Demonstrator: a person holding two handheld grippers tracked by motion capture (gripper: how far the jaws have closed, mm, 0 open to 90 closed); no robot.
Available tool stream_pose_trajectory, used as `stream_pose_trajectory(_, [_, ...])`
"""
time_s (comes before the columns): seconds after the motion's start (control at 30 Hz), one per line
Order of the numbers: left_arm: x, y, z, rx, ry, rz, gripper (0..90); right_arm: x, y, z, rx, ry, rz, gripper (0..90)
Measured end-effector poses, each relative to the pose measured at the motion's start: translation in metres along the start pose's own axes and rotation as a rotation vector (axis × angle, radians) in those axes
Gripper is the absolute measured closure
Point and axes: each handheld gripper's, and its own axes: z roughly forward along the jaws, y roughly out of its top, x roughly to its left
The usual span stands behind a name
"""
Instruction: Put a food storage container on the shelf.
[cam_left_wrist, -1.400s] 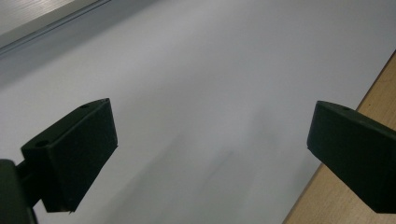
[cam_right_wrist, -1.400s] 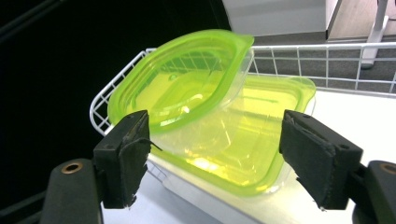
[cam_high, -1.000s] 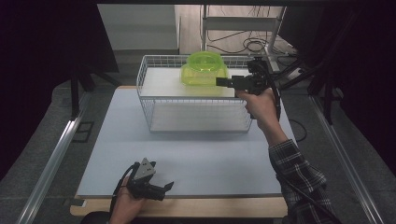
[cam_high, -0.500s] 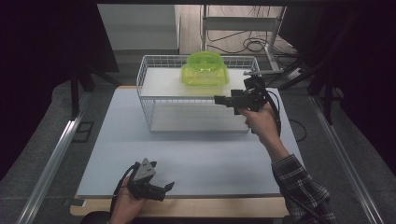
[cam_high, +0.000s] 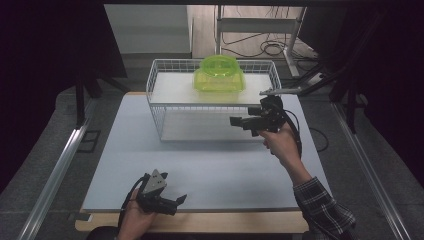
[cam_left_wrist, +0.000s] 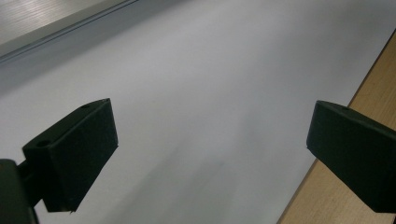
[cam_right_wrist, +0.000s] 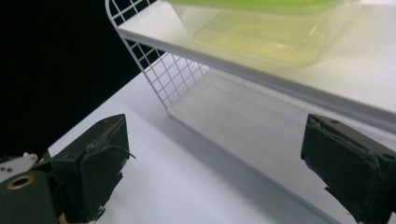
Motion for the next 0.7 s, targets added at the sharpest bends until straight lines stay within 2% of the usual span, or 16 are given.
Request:
stream_pose_trajectory(0.27, [0.000, 0.000, 0.001, 0.005, 0.002, 0.004, 1.6, 0.000, -0.015, -0.001, 0.006, 0.007, -0.019, 6.5])
stream_pose_trajectory(0.57, [-0.001, 0.000, 0.001, 0.005, -0.002, 0.007, 1.5, -0.002, -0.040, 0.002, 0.038, 0.014, -0.024, 4.9])
stream_pose_trajectory(0.7, [0.000, 0.000, 0.001, 0.010, -0.005, 0.003, 1.5, -0.003, -0.052, 0.004, 0.050, -0.001, -0.050, 3.9])
